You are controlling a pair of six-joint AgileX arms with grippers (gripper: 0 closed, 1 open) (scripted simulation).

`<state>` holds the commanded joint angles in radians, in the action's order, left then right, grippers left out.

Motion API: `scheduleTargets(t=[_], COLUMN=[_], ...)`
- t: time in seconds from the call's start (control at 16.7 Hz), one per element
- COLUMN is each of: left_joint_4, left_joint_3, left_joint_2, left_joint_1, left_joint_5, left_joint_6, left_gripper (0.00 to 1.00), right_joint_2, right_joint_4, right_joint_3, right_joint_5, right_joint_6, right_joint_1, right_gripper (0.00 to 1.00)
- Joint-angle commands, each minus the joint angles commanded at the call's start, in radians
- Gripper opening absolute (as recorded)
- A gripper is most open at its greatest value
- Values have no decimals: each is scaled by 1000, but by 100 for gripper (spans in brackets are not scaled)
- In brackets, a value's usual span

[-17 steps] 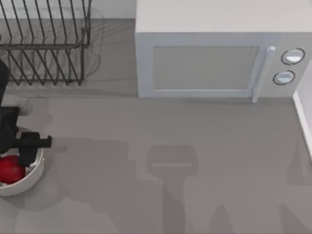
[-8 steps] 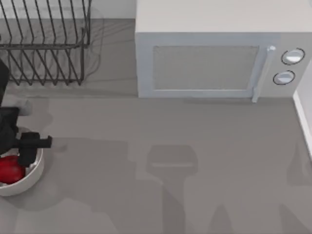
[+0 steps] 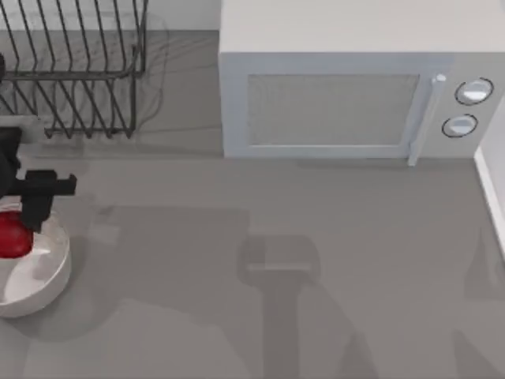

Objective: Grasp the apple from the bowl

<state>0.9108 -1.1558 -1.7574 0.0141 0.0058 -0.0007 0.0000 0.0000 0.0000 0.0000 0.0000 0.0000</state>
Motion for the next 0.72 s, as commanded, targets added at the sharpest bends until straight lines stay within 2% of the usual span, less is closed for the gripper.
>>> scheduleTargets(t=[0.42, 0.72], left_joint_4=[582, 783], left_joint_3=[-528, -724], left_joint_2=[34, 72], left_joint_1=[7, 9], left_joint_5=[-1, -1], left_joint_6=[-7, -10], left_gripper=[0, 0], right_joint_2=[0, 0], right_joint_4=[0, 0], right_joint_3=[0, 0], right_joint_5=[0, 0], right_joint_6=[0, 0], right_joint_1=[0, 0], right_gripper=[100, 100])
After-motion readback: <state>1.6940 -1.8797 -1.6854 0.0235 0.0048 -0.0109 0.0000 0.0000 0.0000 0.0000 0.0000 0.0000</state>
